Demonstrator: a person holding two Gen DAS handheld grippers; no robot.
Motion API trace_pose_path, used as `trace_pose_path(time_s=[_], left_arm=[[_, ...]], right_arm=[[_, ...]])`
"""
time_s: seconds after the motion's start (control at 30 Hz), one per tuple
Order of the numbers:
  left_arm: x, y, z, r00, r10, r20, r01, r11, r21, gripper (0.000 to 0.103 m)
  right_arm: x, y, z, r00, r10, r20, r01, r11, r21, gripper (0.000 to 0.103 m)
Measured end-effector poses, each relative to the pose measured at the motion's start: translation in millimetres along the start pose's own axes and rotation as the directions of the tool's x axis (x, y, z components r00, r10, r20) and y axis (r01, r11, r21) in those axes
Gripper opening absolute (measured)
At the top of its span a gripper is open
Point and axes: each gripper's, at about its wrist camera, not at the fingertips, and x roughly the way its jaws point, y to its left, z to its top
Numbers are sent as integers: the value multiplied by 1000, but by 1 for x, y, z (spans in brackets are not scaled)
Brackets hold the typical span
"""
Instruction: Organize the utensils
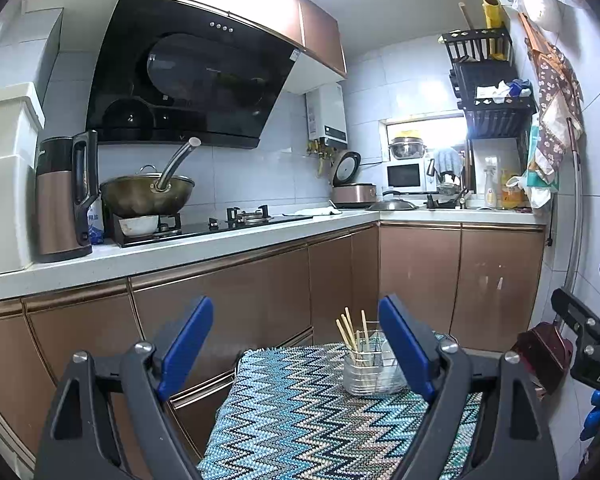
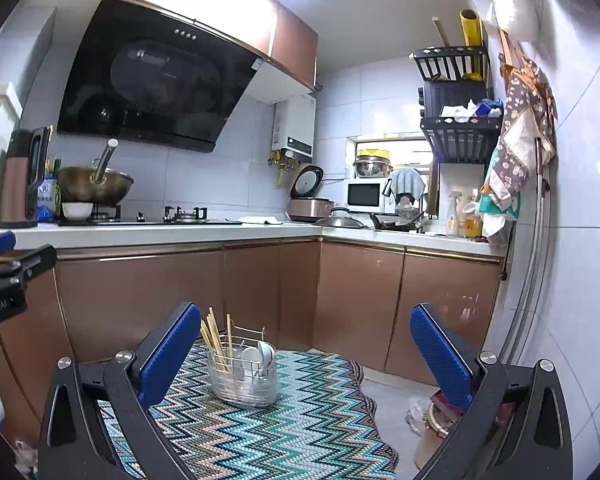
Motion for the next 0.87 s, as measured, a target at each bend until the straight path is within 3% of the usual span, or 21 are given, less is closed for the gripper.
trace_pose_path(time_s=[0.87], left_arm=[[-1,8,-15,999,4,-54,-6,999,-32,84]], right_arm=[[-9,1,-6,1000,-2,2,2,1000,14,103]])
